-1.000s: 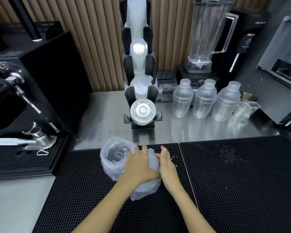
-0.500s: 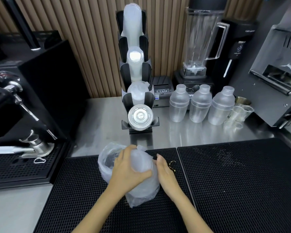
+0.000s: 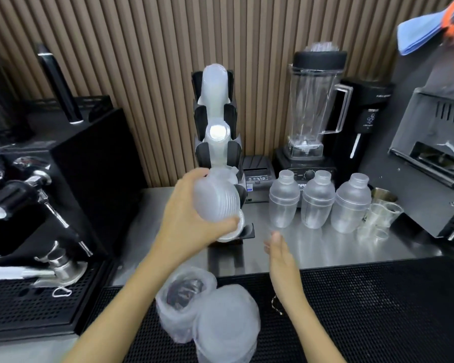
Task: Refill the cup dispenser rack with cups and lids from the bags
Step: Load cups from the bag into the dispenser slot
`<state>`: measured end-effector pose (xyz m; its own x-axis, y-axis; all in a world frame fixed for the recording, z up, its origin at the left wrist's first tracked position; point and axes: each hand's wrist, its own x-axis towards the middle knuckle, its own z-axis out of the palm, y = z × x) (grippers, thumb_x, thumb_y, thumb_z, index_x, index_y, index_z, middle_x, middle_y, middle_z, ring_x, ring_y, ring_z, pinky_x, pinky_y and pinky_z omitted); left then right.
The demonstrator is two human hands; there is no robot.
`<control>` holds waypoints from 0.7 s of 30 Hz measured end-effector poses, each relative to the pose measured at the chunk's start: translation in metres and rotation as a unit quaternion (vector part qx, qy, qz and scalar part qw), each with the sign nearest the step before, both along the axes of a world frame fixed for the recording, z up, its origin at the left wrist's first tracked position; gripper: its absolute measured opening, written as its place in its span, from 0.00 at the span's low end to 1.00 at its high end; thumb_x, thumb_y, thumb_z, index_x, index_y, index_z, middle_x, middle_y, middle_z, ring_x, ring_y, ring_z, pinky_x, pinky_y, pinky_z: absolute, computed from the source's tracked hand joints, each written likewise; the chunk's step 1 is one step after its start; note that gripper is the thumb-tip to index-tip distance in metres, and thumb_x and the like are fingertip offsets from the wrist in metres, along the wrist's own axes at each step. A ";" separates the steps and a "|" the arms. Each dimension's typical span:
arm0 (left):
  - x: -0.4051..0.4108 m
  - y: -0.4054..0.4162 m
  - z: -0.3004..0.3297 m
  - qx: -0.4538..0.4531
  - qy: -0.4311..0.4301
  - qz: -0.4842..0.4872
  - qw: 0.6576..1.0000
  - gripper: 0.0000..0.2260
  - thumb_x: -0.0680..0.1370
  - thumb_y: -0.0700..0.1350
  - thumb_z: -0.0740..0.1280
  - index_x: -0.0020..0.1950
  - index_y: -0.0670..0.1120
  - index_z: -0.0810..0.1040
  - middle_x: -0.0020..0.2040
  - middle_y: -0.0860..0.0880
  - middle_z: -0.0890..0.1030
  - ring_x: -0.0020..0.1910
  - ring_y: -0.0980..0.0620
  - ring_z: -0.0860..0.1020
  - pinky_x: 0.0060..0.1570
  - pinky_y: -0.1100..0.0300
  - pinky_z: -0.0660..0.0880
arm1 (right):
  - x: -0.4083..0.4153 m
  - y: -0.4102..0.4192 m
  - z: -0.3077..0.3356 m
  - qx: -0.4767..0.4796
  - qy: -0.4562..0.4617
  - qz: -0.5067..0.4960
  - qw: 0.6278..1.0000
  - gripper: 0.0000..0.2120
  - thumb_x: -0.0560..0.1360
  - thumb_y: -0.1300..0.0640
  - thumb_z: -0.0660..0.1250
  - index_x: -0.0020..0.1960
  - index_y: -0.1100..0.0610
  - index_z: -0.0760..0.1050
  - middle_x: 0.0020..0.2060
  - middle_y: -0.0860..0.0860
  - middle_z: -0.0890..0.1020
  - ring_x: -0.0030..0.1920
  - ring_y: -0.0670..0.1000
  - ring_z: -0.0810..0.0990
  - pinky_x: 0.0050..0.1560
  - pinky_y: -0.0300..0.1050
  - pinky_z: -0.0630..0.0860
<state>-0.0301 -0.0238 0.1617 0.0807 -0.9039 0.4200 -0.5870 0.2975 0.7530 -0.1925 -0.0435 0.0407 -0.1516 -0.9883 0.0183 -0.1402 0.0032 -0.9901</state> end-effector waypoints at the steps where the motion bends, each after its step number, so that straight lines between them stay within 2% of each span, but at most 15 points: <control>1: 0.000 -0.017 0.013 -0.017 -0.028 0.010 0.999 0.35 0.58 0.53 0.74 0.64 0.57 0.67 0.62 0.58 0.71 0.61 0.58 0.70 0.58 0.61 0.69 | 0.000 -0.007 0.008 -0.011 -0.008 -0.009 1.000 0.22 0.78 0.41 0.46 0.60 0.51 0.71 0.54 0.53 0.78 0.54 0.49 0.75 0.59 0.43 0.65; 4: 0.000 -0.077 0.035 0.003 -0.138 0.028 0.990 0.37 0.61 0.52 0.75 0.67 0.51 0.65 0.64 0.50 0.69 0.63 0.48 0.68 0.62 0.53 0.68 | 0.006 -0.027 0.032 -0.042 -0.020 -0.019 0.999 0.28 0.77 0.39 0.47 0.70 0.52 0.65 0.67 0.51 0.73 0.66 0.48 0.70 0.71 0.49 0.62; 7: -0.004 -0.125 0.035 0.055 -0.248 0.009 0.967 0.35 0.63 0.53 0.75 0.66 0.47 0.66 0.60 0.47 0.73 0.57 0.45 0.72 0.53 0.55 0.70 | 0.010 -0.038 0.051 -0.074 -0.035 -0.011 0.997 0.28 0.77 0.39 0.47 0.71 0.51 0.64 0.68 0.49 0.72 0.68 0.47 0.69 0.72 0.50 0.62; 10: -0.008 -0.154 0.032 0.124 -0.254 -0.017 0.959 0.29 0.65 0.54 0.75 0.61 0.47 0.68 0.53 0.49 0.74 0.49 0.49 0.72 0.47 0.58 0.71 | 0.007 -0.046 0.062 -0.095 -0.047 -0.006 0.994 0.33 0.71 0.34 0.46 0.70 0.50 0.63 0.67 0.48 0.72 0.68 0.46 0.69 0.72 0.50 0.62; 12: -0.010 -0.169 0.024 0.150 -0.278 -0.014 0.949 0.29 0.65 0.55 0.74 0.61 0.47 0.67 0.53 0.48 0.74 0.50 0.49 0.73 0.46 0.58 0.72 | 0.006 -0.052 0.063 -0.097 -0.053 -0.008 0.994 0.34 0.70 0.34 0.46 0.70 0.50 0.64 0.67 0.48 0.72 0.68 0.46 0.69 0.72 0.51 0.62; 15: -0.012 -0.187 0.001 0.145 -0.355 0.010 0.923 0.34 0.67 0.58 0.71 0.66 0.43 0.63 0.62 0.42 0.70 0.59 0.39 0.70 0.55 0.51 0.72 | 0.007 -0.061 0.060 -0.090 -0.061 -0.001 0.994 0.28 0.76 0.38 0.47 0.70 0.50 0.64 0.67 0.49 0.72 0.68 0.47 0.69 0.72 0.51 0.62; 17: -0.011 -0.195 -0.011 0.156 -0.428 0.003 0.890 0.34 0.71 0.59 0.68 0.68 0.40 0.60 0.64 0.40 0.65 0.63 0.36 0.66 0.60 0.46 0.69 | 0.009 -0.066 0.059 -0.087 -0.059 0.001 0.994 0.25 0.78 0.40 0.47 0.70 0.50 0.64 0.67 0.50 0.72 0.68 0.47 0.69 0.72 0.51 0.61; 21: -0.007 -0.203 -0.015 0.222 -0.469 -0.008 0.855 0.43 0.76 0.64 0.59 0.76 0.41 0.41 0.75 0.40 0.50 0.73 0.36 0.53 0.71 0.44 0.58 | 0.014 -0.072 0.056 -0.088 -0.046 0.005 0.995 0.24 0.78 0.40 0.47 0.69 0.49 0.65 0.65 0.47 0.74 0.67 0.47 0.70 0.70 0.47 0.63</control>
<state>-0.0373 -0.2265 0.1468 -0.1180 -0.9887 -0.0921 -0.9929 0.1190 -0.0057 -0.1780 -0.1158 0.0967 -0.1517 -0.9724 0.1773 -0.0475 -0.1719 -0.9840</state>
